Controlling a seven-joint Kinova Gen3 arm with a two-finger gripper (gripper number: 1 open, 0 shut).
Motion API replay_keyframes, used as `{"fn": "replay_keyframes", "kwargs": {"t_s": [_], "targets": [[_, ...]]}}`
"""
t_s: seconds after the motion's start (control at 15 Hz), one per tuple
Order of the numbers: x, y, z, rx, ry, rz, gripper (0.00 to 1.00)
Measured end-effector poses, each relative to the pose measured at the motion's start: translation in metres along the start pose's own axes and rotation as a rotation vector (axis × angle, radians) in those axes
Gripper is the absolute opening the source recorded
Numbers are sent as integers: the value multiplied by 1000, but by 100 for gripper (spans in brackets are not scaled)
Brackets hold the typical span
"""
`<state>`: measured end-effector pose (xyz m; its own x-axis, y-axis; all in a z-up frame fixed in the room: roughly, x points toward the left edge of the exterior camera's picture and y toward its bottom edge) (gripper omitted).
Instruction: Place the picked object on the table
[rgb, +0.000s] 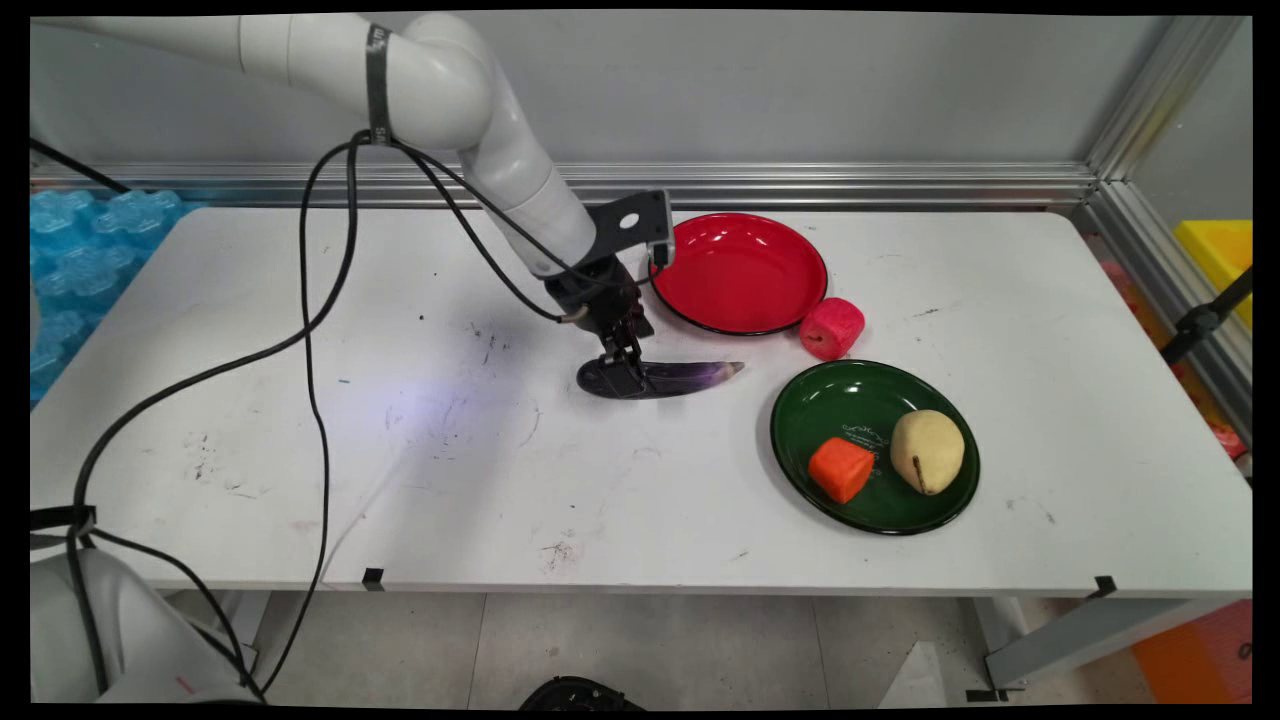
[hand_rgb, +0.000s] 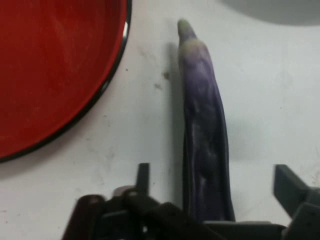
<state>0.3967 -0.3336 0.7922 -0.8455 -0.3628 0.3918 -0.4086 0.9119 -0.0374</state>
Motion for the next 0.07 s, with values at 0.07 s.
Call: {"fn": "replay_keyframes", "kwargs": {"t_s": [0.07], "targets": [[-1,-1,-4,0,5,3,100]]}}
